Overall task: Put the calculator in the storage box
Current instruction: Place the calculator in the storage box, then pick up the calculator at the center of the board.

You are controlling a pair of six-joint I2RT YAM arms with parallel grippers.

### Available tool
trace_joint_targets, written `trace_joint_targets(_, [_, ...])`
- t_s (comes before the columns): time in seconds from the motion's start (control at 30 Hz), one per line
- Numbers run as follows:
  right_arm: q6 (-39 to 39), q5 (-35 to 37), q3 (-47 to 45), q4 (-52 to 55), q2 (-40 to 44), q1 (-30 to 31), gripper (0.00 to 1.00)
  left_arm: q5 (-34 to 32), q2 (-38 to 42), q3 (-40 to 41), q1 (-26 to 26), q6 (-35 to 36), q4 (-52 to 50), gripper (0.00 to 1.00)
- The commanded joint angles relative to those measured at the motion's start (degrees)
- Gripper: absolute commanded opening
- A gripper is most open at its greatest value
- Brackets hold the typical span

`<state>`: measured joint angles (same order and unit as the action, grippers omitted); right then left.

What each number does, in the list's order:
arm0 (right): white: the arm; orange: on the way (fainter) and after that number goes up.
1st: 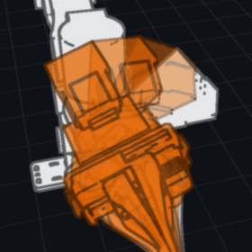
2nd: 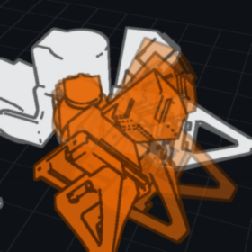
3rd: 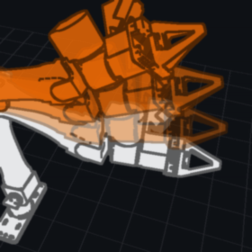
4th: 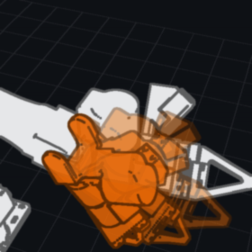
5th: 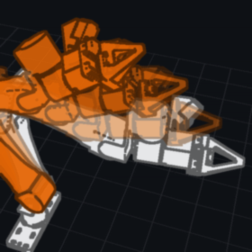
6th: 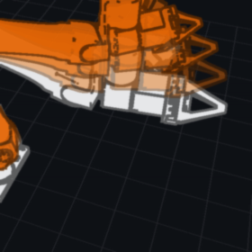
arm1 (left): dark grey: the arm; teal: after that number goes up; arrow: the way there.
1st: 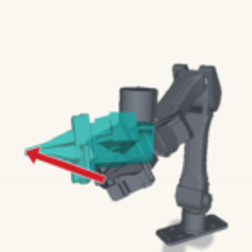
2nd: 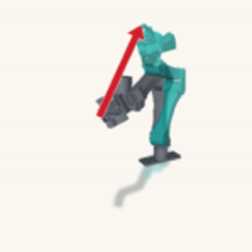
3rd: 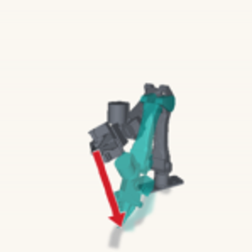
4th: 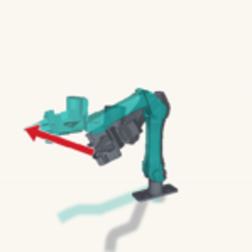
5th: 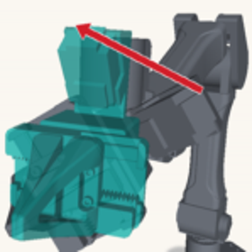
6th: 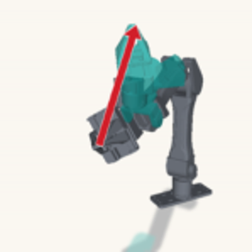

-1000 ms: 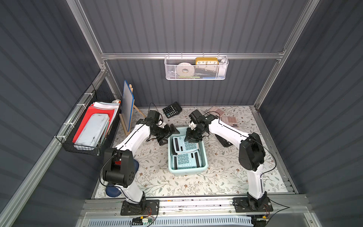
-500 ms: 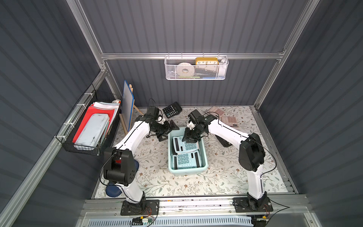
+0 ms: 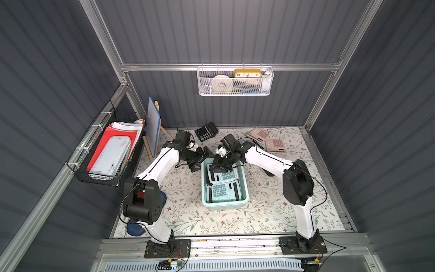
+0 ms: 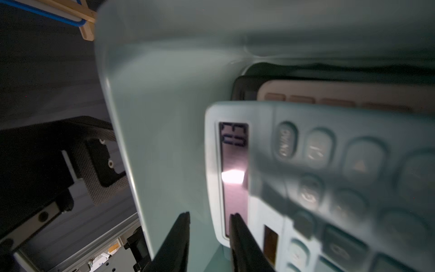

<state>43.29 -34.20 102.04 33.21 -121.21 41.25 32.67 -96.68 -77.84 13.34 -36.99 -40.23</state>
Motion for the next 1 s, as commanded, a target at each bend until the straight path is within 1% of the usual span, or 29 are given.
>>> trace_joint_targets(0.0, [4.19,-3.1,1.07,1.71,-4.07,1.23,0.32,2.49,2.53,0.8,-0.36,-1.46,1.94,0.99])
trace_joint_targets(0.1, [4.85,-3.3,1.52,0.73,-3.82,1.7,0.31,3.25,2.64,0.37,-0.38,-2.16,2.64,0.99])
trace_joint_targets(0.2, [5.7,-3.48,-0.16,-1.51,-1.98,1.64,0.29,3.46,3.28,-0.28,-0.66,-3.29,3.81,0.99])
trace_joint_targets(0.33, [7.71,-4.71,-4.77,-9.1,1.82,1.51,0.27,4.96,4.3,-0.72,-2.04,-6.24,6.94,0.99])
trace_joint_targets(0.4, [7.55,-3.87,-5.45,-9.15,3.34,1.19,0.23,5.17,4.58,-1.51,-2.52,-7.02,7.4,0.99])
trace_joint_targets(0.47, [6.52,-2.13,-5.51,-7.51,5.36,0.11,0.21,4.51,4.66,-2.57,-2.58,-6.54,6.18,0.99])
trace_joint_targets(0.5, [6.09,-1.4,-5.82,-7.46,6.49,-0.59,0.21,3.86,4.7,-5.29,-2.62,-5.69,5.21,0.99])
trace_joint_targets(0.53, [5.64,-0.38,-6.2,-5.87,7.9,-1.39,0.22,3.2,4.75,-6.34,-2.62,-5.02,4.27,0.99])
trace_joint_targets(0.67, [3.85,3.21,-8.29,-3.24,13.52,-5.57,0.3,0.88,4.28,-9.41,-2.62,-2.78,2.02,0.99])
trace_joint_targets(0.7, [3.67,3.76,-8.87,-2.95,14.71,-6.76,0.3,0.65,4.0,-9.83,-2.62,-2.74,2.0,0.99])
trace_joint_targets(0.77, [3.74,5.33,-10.68,-2.31,17.63,-9.59,0.35,0.3,3.08,-10.76,-2.62,-2.45,2.62,0.99])
trace_joint_targets(0.83, [3.82,6.74,-12.52,-2.1,20.26,-12.24,0.38,0.33,1.75,-12.06,-2.62,-2.14,3.28,0.99])
trace_joint_targets(0.97, [3.39,10.19,-15.46,-0.14,24.34,-17.74,0.39,0.94,-2.82,-16.5,-2.62,-0.78,3.81,0.99])
